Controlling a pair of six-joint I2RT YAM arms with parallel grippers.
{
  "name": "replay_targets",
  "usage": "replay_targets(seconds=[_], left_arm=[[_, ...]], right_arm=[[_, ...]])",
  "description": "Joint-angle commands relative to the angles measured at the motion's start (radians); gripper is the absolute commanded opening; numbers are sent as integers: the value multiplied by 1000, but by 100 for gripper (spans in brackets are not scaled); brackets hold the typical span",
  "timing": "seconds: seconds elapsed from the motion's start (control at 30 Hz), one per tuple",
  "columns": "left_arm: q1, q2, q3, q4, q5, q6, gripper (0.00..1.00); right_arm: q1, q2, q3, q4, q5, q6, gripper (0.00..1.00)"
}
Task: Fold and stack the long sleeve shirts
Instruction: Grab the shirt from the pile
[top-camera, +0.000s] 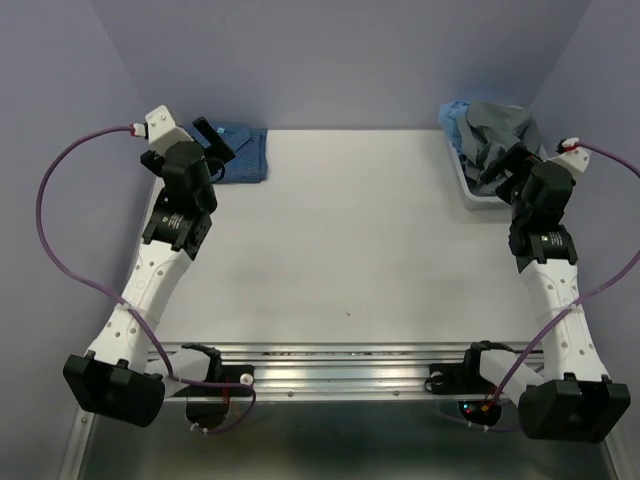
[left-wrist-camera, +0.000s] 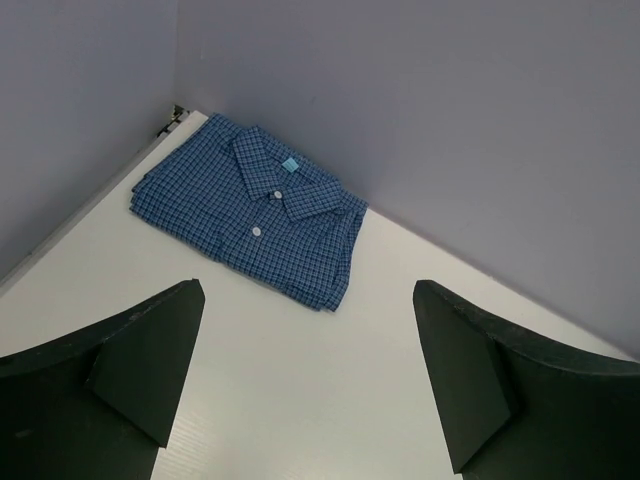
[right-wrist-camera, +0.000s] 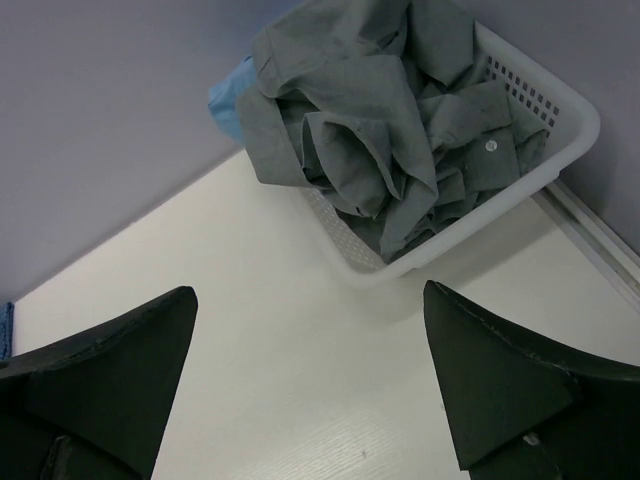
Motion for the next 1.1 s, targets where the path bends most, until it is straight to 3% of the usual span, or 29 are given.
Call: replay_targets(seconds=[0.0,0.27,0.57,0.8,0.97,1.03,1.07], left_arm=[[4,-13,26,0,-43,-20,99],[4,8,29,-39,-51,-29,99],[6,10,41,-53,-57,-26,99],[7,-13,24,-56,-68,-17,99],[12,-19,20,-59,-79,-5,99],[12,-19,20,-59,-85,0,99],[15,-19,20,-59,-88,0,99]], right_arm=[[-2,9,-1,60,-12,-6,100],[-2,97,54,44,40,-31,100],[-23,534,449,-154,175,-96,100],[-89,844,702,-197,94,-191,100],[-98,1000,787,-191,-23,-245,100],[-98,1025,809,-177,-49,-256,95],[-108,1037,819,-171,-47,-256,85]])
